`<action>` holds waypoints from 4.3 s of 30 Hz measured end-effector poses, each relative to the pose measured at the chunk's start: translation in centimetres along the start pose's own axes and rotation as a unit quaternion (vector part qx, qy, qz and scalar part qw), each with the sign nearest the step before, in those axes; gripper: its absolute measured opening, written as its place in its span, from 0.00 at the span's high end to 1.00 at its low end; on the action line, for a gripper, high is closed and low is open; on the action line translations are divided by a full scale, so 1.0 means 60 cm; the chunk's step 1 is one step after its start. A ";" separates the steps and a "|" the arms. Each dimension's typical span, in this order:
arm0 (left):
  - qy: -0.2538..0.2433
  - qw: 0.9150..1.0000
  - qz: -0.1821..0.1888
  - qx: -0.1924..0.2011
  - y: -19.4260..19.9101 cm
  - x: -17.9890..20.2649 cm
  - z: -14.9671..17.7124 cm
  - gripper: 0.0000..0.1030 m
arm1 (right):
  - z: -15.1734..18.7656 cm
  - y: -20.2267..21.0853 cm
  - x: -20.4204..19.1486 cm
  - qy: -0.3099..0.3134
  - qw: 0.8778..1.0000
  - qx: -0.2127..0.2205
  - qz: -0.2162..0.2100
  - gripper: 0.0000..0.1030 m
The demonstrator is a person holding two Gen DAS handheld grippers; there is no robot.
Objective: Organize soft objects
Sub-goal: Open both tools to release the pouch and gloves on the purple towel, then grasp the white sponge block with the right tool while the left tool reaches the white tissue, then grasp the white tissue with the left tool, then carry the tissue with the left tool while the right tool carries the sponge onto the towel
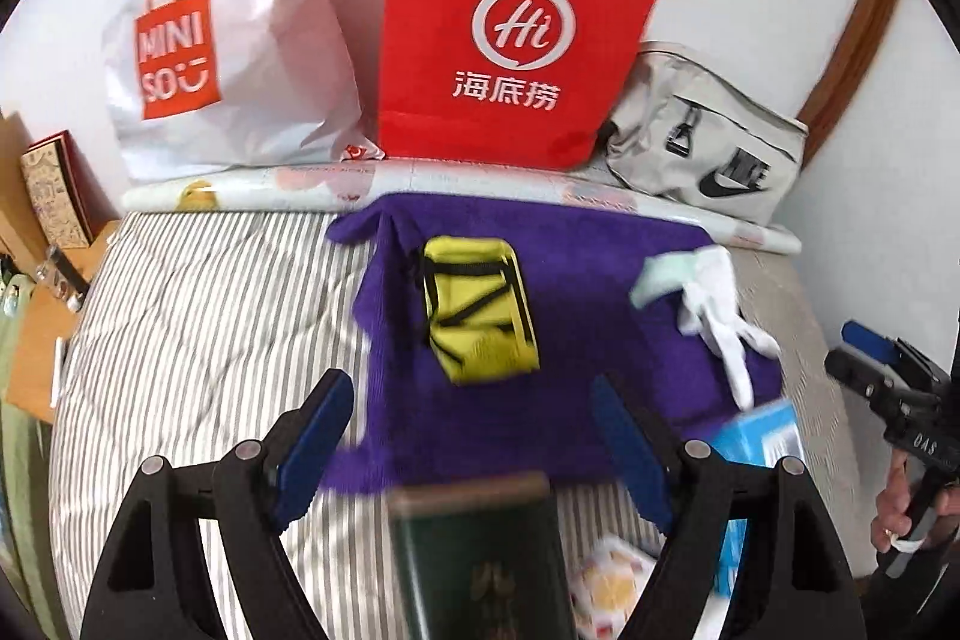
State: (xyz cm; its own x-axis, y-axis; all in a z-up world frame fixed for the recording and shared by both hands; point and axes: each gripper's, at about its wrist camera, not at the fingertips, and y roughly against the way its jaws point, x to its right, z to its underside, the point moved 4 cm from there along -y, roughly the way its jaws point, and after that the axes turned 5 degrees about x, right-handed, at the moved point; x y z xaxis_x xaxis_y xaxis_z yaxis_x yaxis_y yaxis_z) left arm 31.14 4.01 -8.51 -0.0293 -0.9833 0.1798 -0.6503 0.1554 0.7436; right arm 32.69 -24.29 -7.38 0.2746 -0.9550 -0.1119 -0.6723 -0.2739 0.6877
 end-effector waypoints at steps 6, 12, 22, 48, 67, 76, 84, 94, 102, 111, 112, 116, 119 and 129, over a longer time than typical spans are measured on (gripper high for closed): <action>-0.025 1.000 -0.010 -0.004 0.066 0.020 0.068 0.22 | 0.044 0.070 -0.029 0.002 1.000 0.009 -0.021 0.22; -0.023 1.000 -0.008 -0.020 0.099 0.015 0.146 0.22 | 0.107 0.124 -0.067 0.001 0.999 0.015 -0.034 0.22; -0.013 0.999 -0.029 -0.033 0.112 -0.013 0.240 0.22 | 0.218 0.153 -0.140 0.013 0.998 -0.009 -0.067 0.31; 0.013 0.998 0.000 -0.069 0.092 -0.036 0.350 0.22 | 0.303 0.113 -0.189 0.053 0.996 -0.029 -0.064 0.70; -0.056 0.995 -0.055 -0.068 0.074 -0.020 0.377 0.22 | 0.372 0.163 -0.084 -0.001 0.999 -0.039 -0.014 0.71; -0.071 0.995 -0.066 -0.037 0.080 -0.013 0.375 0.60 | 0.387 0.138 -0.073 -0.018 0.998 -0.061 -0.012 0.69; -0.048 0.997 -0.051 -0.025 0.087 -0.025 0.374 0.76 | 0.395 0.129 -0.074 -0.012 0.998 -0.060 -0.007 0.71; -0.035 0.999 -0.014 -0.016 0.118 -0.009 0.378 0.76 | 0.389 0.147 -0.075 -0.014 0.998 -0.053 -0.010 0.71; -0.026 1.000 -0.003 0.006 0.155 -0.008 0.351 0.76 | 0.360 0.181 -0.086 -0.011 0.999 -0.025 -0.021 0.71; -0.022 0.999 0.019 0.028 0.186 0.001 0.301 0.76 | 0.300 0.209 -0.082 -0.009 0.999 0.007 -0.039 0.71; -0.022 0.999 0.019 0.029 0.187 0.002 0.294 0.76 | 0.294 0.210 -0.083 -0.008 0.999 0.009 -0.040 0.71; -0.023 0.999 0.015 0.034 0.188 0.004 0.269 0.76 | 0.262 0.209 -0.081 0.000 0.999 0.017 -0.038 0.71; -0.018 0.999 0.018 0.036 0.186 0.002 0.245 0.76 | 0.234 0.205 -0.080 0.007 0.999 0.021 -0.037 0.71; 0.003 1.000 0.008 0.029 0.145 -0.010 0.164 0.76 | 0.126 0.146 -0.071 0.013 0.999 0.022 -0.044 0.71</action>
State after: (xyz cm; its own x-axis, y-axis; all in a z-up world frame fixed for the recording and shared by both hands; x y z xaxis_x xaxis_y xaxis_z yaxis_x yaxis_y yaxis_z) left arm 18.04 5.03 -8.50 -0.0358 -0.9803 0.1941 -0.6927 0.1643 0.7022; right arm 20.44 -23.51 -6.29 0.3515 -0.9240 -0.1507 -0.6737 -0.3614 0.6445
